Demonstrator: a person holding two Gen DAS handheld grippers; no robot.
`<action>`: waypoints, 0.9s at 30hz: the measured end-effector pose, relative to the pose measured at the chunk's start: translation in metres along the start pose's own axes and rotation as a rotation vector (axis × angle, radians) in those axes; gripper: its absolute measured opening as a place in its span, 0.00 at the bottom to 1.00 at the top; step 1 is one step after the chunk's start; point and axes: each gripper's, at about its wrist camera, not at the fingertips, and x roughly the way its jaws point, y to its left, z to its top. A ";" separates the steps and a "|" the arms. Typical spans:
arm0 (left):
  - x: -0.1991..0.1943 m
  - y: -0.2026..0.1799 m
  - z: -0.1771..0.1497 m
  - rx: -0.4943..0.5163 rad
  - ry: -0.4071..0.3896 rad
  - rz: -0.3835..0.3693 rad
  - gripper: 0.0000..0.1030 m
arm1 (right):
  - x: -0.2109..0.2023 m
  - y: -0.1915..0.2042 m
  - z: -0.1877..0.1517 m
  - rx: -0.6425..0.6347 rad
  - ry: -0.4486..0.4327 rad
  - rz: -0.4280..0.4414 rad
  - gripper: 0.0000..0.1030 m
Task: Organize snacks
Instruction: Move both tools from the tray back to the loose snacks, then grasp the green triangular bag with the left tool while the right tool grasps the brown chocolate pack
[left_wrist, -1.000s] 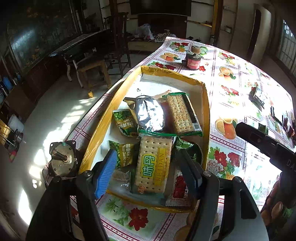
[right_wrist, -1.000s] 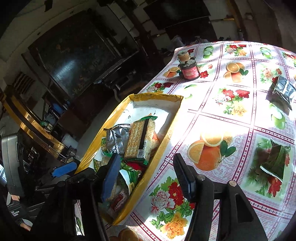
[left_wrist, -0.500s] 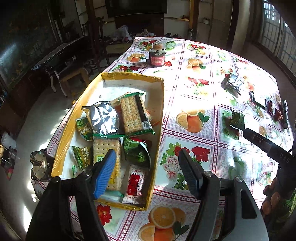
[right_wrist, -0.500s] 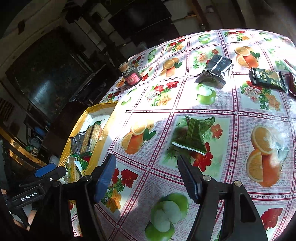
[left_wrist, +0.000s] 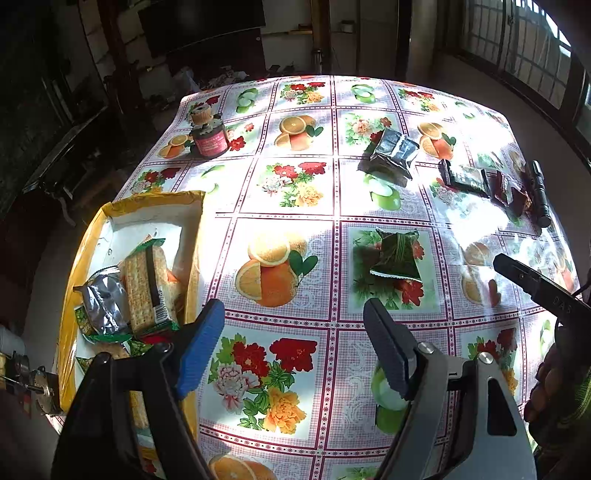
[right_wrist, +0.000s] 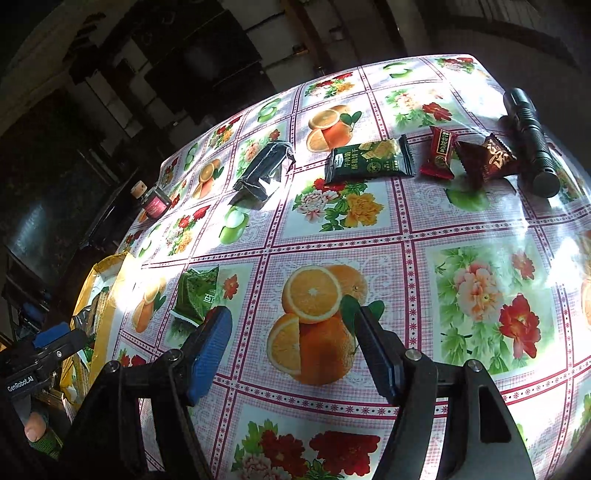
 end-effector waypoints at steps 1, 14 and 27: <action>0.005 -0.005 0.003 0.005 0.006 -0.004 0.76 | -0.001 -0.003 0.002 0.002 -0.003 -0.003 0.67; 0.070 -0.065 0.027 0.061 0.123 -0.063 0.76 | -0.029 -0.093 0.044 0.151 -0.178 -0.239 0.67; 0.105 -0.073 0.032 0.059 0.186 -0.079 0.77 | 0.012 -0.125 0.101 0.226 -0.152 -0.260 0.67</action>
